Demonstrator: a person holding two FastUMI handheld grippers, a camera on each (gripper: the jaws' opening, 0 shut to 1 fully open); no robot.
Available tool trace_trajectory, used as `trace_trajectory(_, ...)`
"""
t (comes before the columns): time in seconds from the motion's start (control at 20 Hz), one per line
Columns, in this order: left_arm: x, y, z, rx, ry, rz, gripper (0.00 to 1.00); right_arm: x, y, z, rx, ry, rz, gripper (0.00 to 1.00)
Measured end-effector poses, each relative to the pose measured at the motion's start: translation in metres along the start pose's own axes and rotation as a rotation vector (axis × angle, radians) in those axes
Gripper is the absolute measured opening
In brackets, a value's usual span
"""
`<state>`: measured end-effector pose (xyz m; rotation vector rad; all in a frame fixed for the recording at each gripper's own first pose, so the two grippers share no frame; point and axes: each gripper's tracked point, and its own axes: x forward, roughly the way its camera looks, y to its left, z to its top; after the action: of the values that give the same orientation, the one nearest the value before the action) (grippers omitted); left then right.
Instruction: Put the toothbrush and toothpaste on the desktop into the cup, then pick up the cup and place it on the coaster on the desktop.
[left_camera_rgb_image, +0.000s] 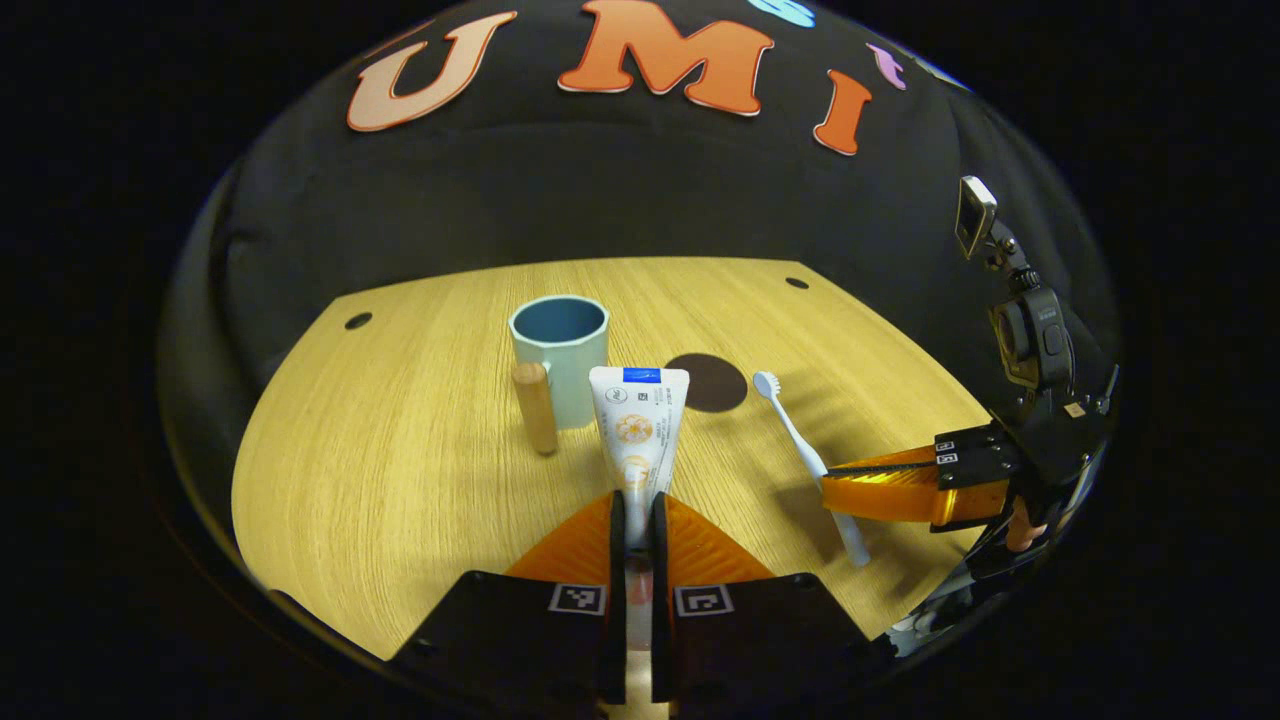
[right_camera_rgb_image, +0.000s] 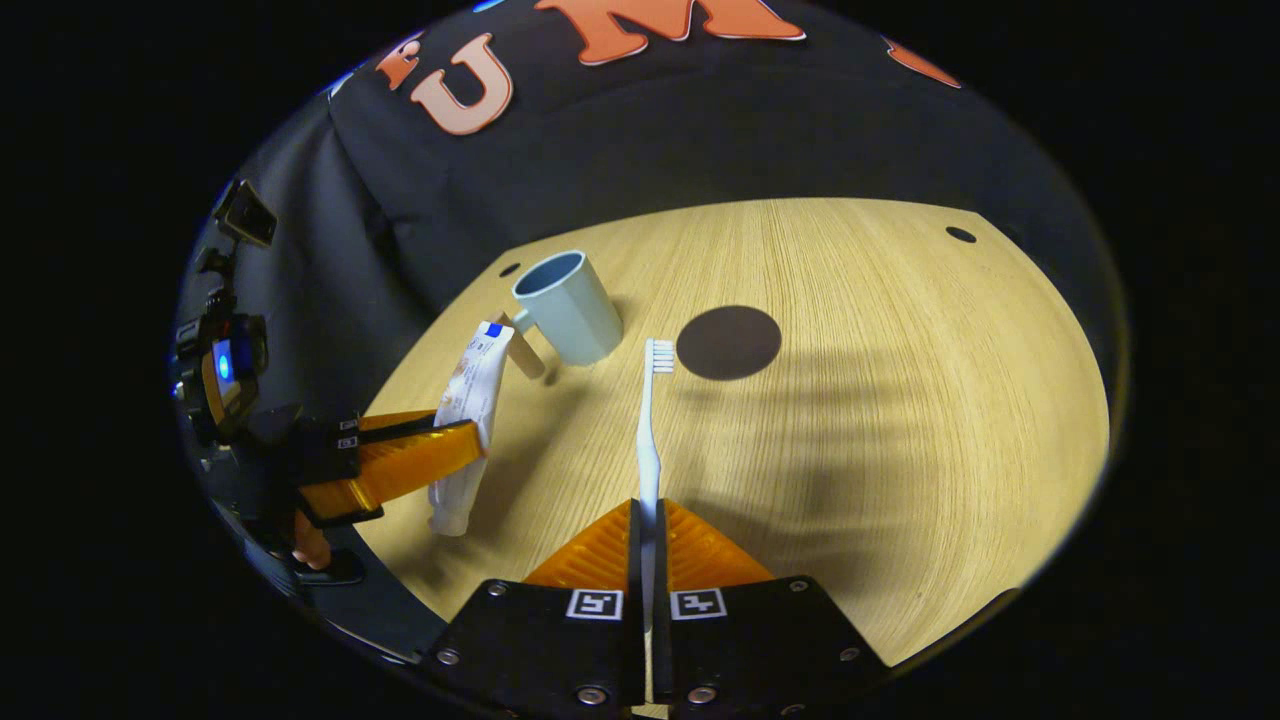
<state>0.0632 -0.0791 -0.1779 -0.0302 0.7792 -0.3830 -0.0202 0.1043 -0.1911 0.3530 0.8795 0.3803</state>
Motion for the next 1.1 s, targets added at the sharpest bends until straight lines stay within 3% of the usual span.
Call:
trace_trajectory(0.3,-0.006,0.009,0.015,0.0,-0.267,0.037,0.11,-0.021,0.004,0.027,-0.01,-0.196,0.026,0.04)
trace_trajectory(0.65,-0.015,0.028,0.035,-0.084,-0.42,0.112,0.1,-0.028,0.005,0.05,-0.107,-0.366,0.017,0.03)
trace_trajectory(0.8,-0.022,0.043,0.051,-0.094,-0.505,0.163,0.11,-0.031,0.008,0.065,-0.093,-0.46,0.038,0.03)
trace_trajectory(1.1,-0.023,0.047,0.096,-0.105,-0.642,0.164,0.1,-0.038,0.026,0.103,-0.135,-0.579,0.047,0.03)
